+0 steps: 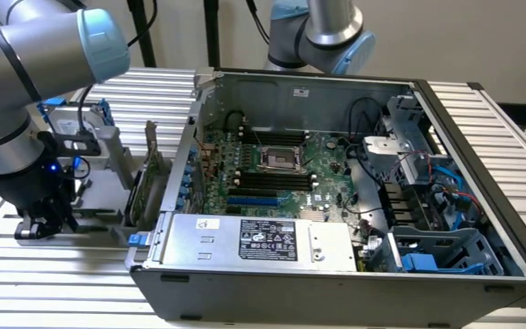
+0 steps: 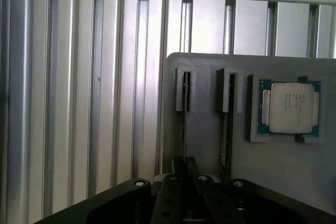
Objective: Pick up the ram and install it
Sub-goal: 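Pick up the ram and move it above insertion slot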
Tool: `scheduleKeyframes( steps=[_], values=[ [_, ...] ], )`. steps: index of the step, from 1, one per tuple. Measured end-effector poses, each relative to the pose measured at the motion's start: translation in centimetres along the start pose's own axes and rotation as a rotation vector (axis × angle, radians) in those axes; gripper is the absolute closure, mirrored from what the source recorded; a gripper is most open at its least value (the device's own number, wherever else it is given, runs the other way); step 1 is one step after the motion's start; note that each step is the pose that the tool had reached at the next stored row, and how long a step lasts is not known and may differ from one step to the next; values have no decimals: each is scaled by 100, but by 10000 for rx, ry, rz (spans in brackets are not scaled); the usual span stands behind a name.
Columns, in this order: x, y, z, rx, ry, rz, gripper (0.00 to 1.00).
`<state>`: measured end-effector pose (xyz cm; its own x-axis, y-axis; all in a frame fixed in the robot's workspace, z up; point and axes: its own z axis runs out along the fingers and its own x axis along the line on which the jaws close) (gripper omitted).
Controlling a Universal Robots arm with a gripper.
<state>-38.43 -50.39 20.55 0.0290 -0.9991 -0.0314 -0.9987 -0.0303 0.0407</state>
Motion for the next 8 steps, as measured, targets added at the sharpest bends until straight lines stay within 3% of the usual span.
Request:
scheduleKeyframes(
  steps=[5,8],
  values=[
    [-3,-11,-94,-31,-4,28,87],
    [-7,-8,-212,-33,-4,36,87]
  ],
)
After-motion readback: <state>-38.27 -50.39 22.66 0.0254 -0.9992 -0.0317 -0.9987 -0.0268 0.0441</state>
